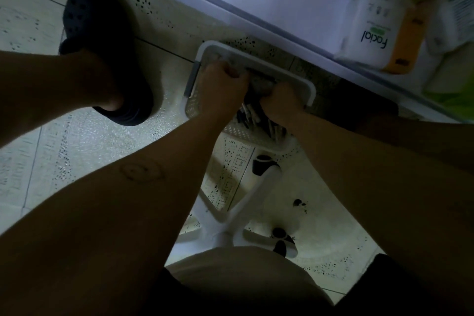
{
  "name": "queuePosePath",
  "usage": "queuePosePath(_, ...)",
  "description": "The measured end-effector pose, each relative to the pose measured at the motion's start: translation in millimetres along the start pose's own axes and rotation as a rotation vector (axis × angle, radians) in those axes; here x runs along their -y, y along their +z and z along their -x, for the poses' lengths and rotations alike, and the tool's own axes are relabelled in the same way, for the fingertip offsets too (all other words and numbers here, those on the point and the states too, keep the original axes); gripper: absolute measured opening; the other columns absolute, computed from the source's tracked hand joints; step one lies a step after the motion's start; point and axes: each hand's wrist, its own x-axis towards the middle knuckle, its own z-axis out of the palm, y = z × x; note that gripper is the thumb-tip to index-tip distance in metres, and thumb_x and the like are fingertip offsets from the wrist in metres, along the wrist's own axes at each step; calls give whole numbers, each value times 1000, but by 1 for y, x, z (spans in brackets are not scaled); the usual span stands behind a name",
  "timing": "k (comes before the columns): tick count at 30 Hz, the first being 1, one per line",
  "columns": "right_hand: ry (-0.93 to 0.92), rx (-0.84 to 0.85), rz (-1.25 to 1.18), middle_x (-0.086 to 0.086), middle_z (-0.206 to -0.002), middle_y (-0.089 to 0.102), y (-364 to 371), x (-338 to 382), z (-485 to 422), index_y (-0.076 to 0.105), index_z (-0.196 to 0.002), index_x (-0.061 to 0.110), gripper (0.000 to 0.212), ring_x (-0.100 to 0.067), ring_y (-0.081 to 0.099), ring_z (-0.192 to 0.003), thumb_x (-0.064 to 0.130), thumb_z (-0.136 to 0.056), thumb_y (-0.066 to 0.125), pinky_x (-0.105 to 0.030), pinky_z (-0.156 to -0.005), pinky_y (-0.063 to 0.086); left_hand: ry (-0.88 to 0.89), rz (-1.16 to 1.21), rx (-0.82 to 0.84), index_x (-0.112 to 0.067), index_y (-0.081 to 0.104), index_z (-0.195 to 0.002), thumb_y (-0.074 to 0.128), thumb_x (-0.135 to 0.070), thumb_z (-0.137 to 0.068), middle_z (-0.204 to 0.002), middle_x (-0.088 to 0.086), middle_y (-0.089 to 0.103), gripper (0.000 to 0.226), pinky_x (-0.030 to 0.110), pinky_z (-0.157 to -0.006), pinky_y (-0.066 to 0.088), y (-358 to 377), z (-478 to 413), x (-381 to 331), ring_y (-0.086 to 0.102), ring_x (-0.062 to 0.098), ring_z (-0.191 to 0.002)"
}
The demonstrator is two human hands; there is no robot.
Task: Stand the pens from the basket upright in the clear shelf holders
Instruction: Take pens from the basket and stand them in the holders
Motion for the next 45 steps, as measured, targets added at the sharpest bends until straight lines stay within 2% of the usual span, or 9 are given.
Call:
queuePosePath(3,22,-139,-59,2,-67,50,2,-4,7,48,-64,12,33,-17,53,-74,17,-96,53,-19,-51,33,-50,87,38,-24,46,-68,60,-15,-84,-68,0,55,24,42,-61,59,-3,-1,3,62,21,-64)
queuePosePath(9,-90,-230,-239,-7,-96,66,-10,4,19,63,-96,15,8,-22,60,-93,11,-91,59,-30,-77,49,-61,101,236,-11,40,-111,55,-5,-90,-108,9,53,27,45,-76,58,-13,1,-13,62,26,-96)
queuePosePath(12,-128,-223,-398,-8,-115,61,-21,9,29,55,-115,18,33,-24,58,-108,5,-86,63,-43,-93,52,-17,106,257,-4,41,-129,47,-3,-95,-114,3,50,35,34,-87,52,-23,5,-27,54,19,-101)
queuePosePath(15,-204,-232,-424,-7,-126,59,-32,16,47,49,-135,29,59,-25,58,-111,6,-84,66,-43,-96,51,22,64,313,-6,51,-129,41,-15,-100,-111,13,61,32,36,-82,53,-32,14,-39,60,27,-97)
queuePosePath(22,-305,-393,-362,-8,-109,66,-69,30,95,64,-121,16,37,-11,57,-92,4,-87,66,-25,-81,49,33,216,315,-19,61,-107,47,-16,-98,-81,10,62,17,33,-53,50,-63,50,-75,60,28,-70)
queuePosePath(27,-374,-559,-489,-1,-94,58,-105,41,143,59,-128,21,42,-16,56,-87,18,-88,70,-28,-81,46,210,277,300,-21,65,-100,59,-19,-93,-81,9,67,10,49,-71,60,-96,81,-116,71,29,-75)
queuePosePath(33,-501,-697,-618,-8,-93,65,-135,57,191,60,-120,16,39,-25,66,-85,14,-83,74,-39,-77,55,356,372,304,-9,63,-109,60,-6,-90,-81,12,65,18,45,-67,60,-130,117,-153,69,26,-73)
queuePosePath(41,-596,-852,-670,14,-74,58,-181,64,244,66,-106,26,31,-25,68,-77,11,-80,74,-42,-78,56,598,358,209,-19,67,-98,64,-2,-85,-74,8,66,21,51,-72,58,-166,155,-213,64,24,-72)
queuePosePath(45,-675,-907,-717,13,-76,57,-207,67,275,65,-105,23,31,-14,64,-71,9,-79,75,-34,-77,56,718,334,194,-17,68,-100,64,-2,-87,-81,11,67,20,49,-73,58,-183,178,-245,67,30,-79)
